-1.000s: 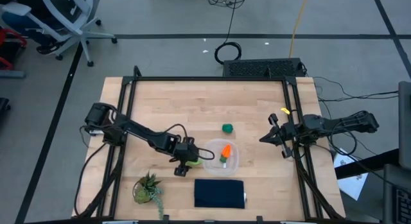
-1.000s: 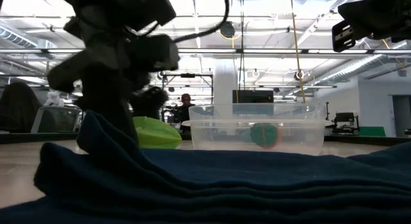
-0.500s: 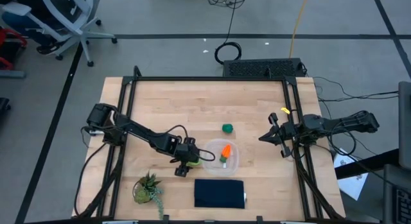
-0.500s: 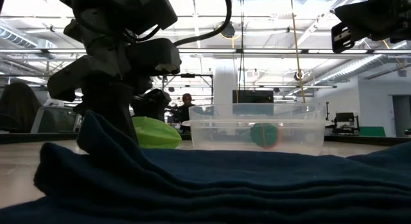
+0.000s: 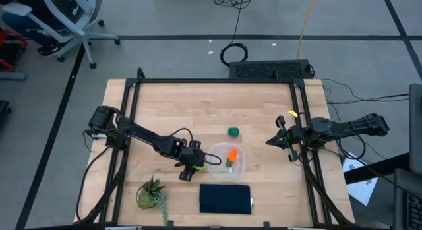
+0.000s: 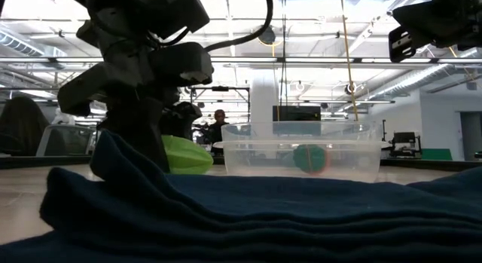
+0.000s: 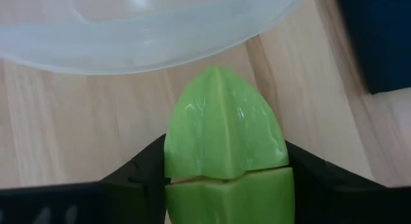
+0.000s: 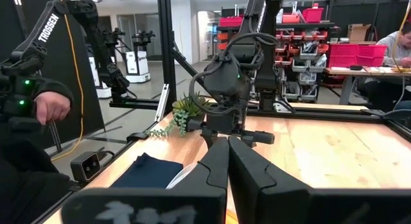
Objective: Pick and placing Produce into tupperware
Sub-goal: Put the green starfruit into the transparent bin
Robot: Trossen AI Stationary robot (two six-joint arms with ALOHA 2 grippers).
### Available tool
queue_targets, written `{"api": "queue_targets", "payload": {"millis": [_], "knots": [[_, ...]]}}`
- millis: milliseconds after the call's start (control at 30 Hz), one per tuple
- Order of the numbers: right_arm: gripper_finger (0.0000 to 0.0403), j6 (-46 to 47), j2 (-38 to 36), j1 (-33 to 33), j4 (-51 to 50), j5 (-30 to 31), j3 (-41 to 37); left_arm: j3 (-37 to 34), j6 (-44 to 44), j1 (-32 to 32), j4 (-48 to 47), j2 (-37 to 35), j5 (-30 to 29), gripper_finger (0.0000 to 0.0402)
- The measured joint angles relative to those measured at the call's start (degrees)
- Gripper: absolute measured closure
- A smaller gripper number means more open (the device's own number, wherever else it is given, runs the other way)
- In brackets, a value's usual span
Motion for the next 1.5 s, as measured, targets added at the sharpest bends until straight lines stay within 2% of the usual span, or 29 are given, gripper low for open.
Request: {"api": "queue_targets", "payload": {"millis": [100, 300, 533, 733, 867, 1067, 1167, 1367, 1500], "knots": [[0.0403, 0.0, -0.01, 0.0, 0.0, 0.0, 0.0, 0.0, 0.03, 0.13, -0.14, -0.34, 0.0, 0.0188], [0.0403, 0.0, 0.0, 0.0, -0.04, 0.0, 0.0, 1.8, 1.26, 0.37, -5.58, -4.64, -0.78, 0.0153], [0.0403, 0.02, 0.28, 0.0, -0.32, -0.07, -0.02, 7.89, 2.54, 2.21, -12.86, -9.67, -1.36, 0.019], [0.0403, -0.01, 0.72, 0.0, -0.16, -0.15, -0.02, 13.2, 5.32, 3.46, -20.01, -10.14, -1.53, 0.0177], [0.0403, 0.0, 0.68, 0.0, -0.09, -0.15, -0.02, 15.15, 6.86, 4.13, -19.49, -10.13, 0.0, 0.016], [0.0403, -0.11, 0.68, 0.0, -0.13, -0.16, -0.02, 15.81, 5.2, 5.62, -17.25, -9.92, 0.0, 0.0186], [0.0403, -0.15, 0.68, 0.0, 0.07, -0.17, -0.03, 15.87, 3.56, 6.42, -14.31, -8.39, 0.07, 0.0189], [0.0403, -0.15, 0.68, 0.0, 0.09, -0.17, -0.03, 15.86, 4.05, 6.53, -8.73, -4.82, 2.22, 0.0162], [0.0403, -0.17, 0.68, 0.0, 0.34, -0.17, -0.04, 17.98, 4.15, 6.62, -6.96, -1.68, 3.5, 0.0173]]}}
